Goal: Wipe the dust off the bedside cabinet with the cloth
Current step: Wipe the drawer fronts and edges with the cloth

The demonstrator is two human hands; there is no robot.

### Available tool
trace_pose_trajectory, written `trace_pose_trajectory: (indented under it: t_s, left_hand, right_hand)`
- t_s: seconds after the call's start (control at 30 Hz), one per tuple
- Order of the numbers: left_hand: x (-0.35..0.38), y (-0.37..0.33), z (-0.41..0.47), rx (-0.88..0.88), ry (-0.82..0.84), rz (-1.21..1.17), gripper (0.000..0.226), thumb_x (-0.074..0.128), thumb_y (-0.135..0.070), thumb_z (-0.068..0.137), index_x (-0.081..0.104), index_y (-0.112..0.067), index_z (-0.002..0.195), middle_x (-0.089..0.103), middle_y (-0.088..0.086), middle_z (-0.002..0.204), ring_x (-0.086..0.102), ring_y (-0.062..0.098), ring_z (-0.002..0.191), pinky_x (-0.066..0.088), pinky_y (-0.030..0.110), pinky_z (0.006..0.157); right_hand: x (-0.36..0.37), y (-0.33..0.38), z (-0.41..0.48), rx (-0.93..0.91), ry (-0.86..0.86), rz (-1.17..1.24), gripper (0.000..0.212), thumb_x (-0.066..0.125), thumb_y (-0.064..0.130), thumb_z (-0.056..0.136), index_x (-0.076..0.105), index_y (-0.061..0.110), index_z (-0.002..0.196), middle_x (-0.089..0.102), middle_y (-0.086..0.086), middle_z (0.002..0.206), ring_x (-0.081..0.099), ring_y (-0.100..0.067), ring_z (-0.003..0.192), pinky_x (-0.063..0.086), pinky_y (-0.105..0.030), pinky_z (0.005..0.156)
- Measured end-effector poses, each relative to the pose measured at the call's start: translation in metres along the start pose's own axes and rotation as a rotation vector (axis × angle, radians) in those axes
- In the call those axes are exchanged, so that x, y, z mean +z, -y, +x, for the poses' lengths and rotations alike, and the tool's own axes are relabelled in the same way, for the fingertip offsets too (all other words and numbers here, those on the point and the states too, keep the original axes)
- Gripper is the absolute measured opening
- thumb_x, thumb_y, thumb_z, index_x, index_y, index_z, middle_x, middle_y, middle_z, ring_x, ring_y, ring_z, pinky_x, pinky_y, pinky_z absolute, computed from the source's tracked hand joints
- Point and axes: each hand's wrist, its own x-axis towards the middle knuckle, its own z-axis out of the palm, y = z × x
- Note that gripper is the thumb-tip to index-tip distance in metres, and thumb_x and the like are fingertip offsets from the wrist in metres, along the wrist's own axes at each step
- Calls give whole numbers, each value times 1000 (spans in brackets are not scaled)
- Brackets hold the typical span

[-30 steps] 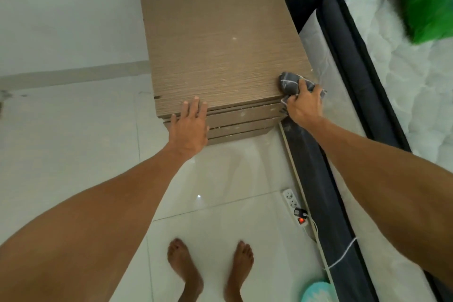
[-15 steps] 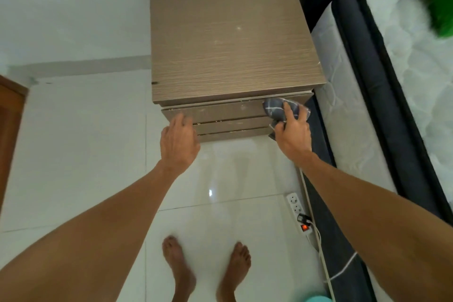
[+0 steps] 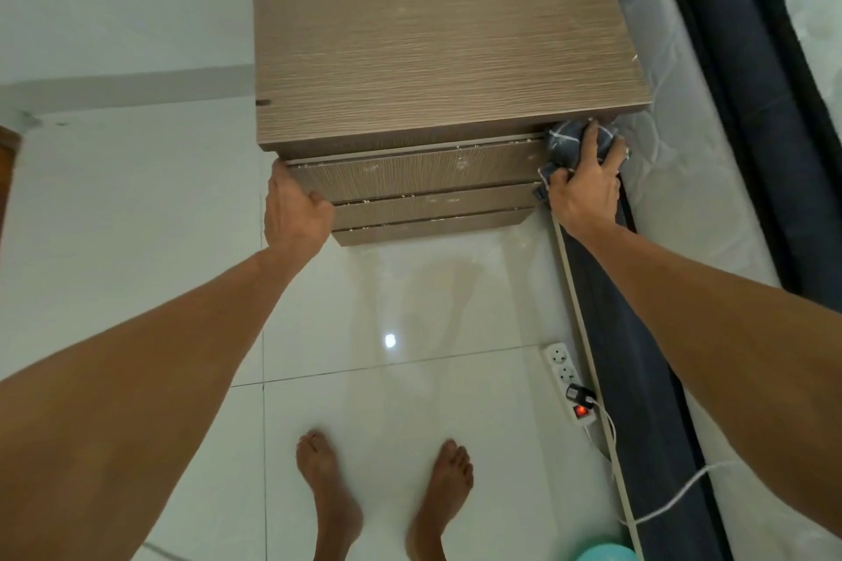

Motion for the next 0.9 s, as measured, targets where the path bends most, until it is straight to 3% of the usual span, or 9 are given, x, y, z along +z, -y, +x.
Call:
trace_pose_trajectory:
  t_s: [0.17, 0.27, 0.43, 0.57, 0.77, 0.9]
  left_hand:
    - [-6, 0, -2, -60, 37, -120, 60, 51, -5, 85, 35, -15, 142, 58, 12, 127, 60, 34, 110, 51, 48, 94]
    - [-15, 0, -1, -84, 83, -160, 64, 54, -6, 86, 33, -18, 145, 58, 6, 127, 62, 30, 103, 54, 40, 87]
    - [-27, 4, 0, -65, 160, -176, 69, 49, 2, 85, 30, -18, 148, 53, 4, 135, 60, 24, 91, 51, 33, 69]
    - [-33, 8, 2, -37, 196, -184, 68, 48, 6, 87, 30, -18, 149, 49, 5, 142, 51, 16, 94, 50, 30, 76]
    - [-42, 15, 8, -17, 254, -190, 68, 48, 7, 88, 31, -21, 148, 44, 2, 148, 55, 27, 120, 54, 40, 92]
    - [-49, 15, 9, -3, 277, -184, 64, 46, 6, 90, 32, -21, 147, 45, 1, 148, 50, 26, 126, 49, 37, 99]
  right_hand:
    - [9, 20, -17, -15, 39, -27, 71, 54, 26, 93, 19, 28, 155, 3, -13, 162, 36, -48, 130, 38, -51, 103]
    - [22, 47, -37, -49, 64, -57, 73, 58, 29, 91, 20, 29, 154, 5, -14, 161, 35, -49, 132, 41, -57, 100]
    - [50, 99, -73, -82, 82, -86, 76, 64, 33, 89, 21, 31, 152, 13, -15, 156, 45, -48, 124, 49, -55, 92]
    - [73, 133, -97, -117, 116, -92, 79, 67, 32, 88, 20, 33, 152, 16, -16, 153, 46, -46, 123, 52, -54, 87]
    - [102, 176, -127, -198, 144, -125, 78, 69, 32, 88, 21, 33, 151, 21, -17, 147, 54, -41, 115, 56, -48, 79]
    - [114, 194, -140, -271, 176, -182, 78, 68, 30, 89, 20, 34, 151, 25, -18, 144, 54, -39, 112, 56, -47, 75]
